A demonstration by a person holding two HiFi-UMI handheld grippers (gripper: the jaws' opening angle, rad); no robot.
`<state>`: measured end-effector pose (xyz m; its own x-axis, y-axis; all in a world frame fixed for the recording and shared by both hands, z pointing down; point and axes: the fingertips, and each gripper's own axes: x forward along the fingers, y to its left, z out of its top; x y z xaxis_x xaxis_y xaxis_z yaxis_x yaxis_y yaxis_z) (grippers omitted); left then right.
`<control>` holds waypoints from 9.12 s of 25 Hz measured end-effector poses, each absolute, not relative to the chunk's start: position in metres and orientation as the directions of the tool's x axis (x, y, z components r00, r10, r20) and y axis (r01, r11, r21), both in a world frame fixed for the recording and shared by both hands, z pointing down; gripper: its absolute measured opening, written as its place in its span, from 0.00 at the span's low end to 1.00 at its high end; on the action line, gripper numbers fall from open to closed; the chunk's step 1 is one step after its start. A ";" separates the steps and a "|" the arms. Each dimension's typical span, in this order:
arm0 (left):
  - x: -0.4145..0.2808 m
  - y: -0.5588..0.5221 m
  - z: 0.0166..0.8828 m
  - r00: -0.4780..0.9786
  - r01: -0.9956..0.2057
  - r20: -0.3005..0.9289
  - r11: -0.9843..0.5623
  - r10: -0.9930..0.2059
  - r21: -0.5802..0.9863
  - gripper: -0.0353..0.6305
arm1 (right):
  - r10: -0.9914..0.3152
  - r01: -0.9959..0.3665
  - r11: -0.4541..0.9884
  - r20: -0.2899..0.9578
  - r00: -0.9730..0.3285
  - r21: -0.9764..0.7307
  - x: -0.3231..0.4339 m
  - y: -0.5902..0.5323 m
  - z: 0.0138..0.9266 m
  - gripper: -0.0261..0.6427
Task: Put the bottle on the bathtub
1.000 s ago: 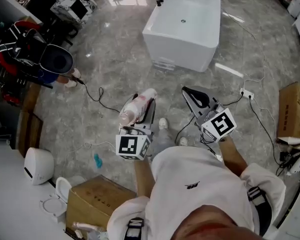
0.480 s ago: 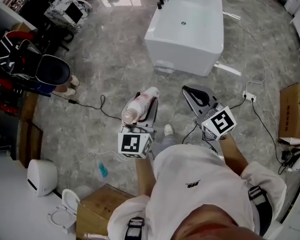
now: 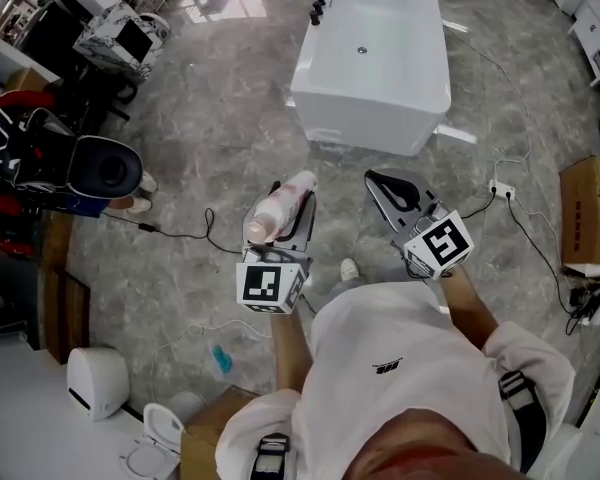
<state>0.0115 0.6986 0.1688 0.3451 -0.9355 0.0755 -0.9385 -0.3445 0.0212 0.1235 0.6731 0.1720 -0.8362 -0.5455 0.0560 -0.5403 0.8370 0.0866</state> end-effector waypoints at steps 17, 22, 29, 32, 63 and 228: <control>-0.040 0.579 0.188 0.359 -0.933 0.091 -0.357 -0.929 0.037 0.40 | -0.570 -0.564 0.821 0.064 -0.820 0.081 0.075 0.557 0.185 0.03; -0.057 0.522 0.192 0.350 -0.937 0.103 -0.347 -0.931 0.046 0.40 | -0.563 -0.559 0.826 0.075 -0.823 0.072 0.059 0.499 0.189 0.03; -0.073 0.424 0.189 0.327 -0.945 0.124 -0.323 -0.937 0.050 0.40 | -0.535 -0.532 0.845 0.076 -0.842 0.054 0.038 0.394 0.182 0.03; -0.080 0.381 0.189 0.316 -0.949 0.131 -0.312 -0.940 0.048 0.40 | -0.517 -0.515 0.856 0.072 -0.853 0.036 0.026 0.350 0.182 0.03; -0.128 0.113 0.201 0.365 -0.931 0.136 -0.364 -0.921 0.035 0.40 | -0.533 -0.533 0.846 0.065 -0.843 0.022 -0.031 0.093 0.199 0.03; -0.107 -0.454 0.771 0.623 -0.755 0.421 -0.647 -0.660 0.103 0.51 | -0.734 -0.839 0.497 0.407 -0.543 -0.223 -0.050 -0.417 0.733 0.03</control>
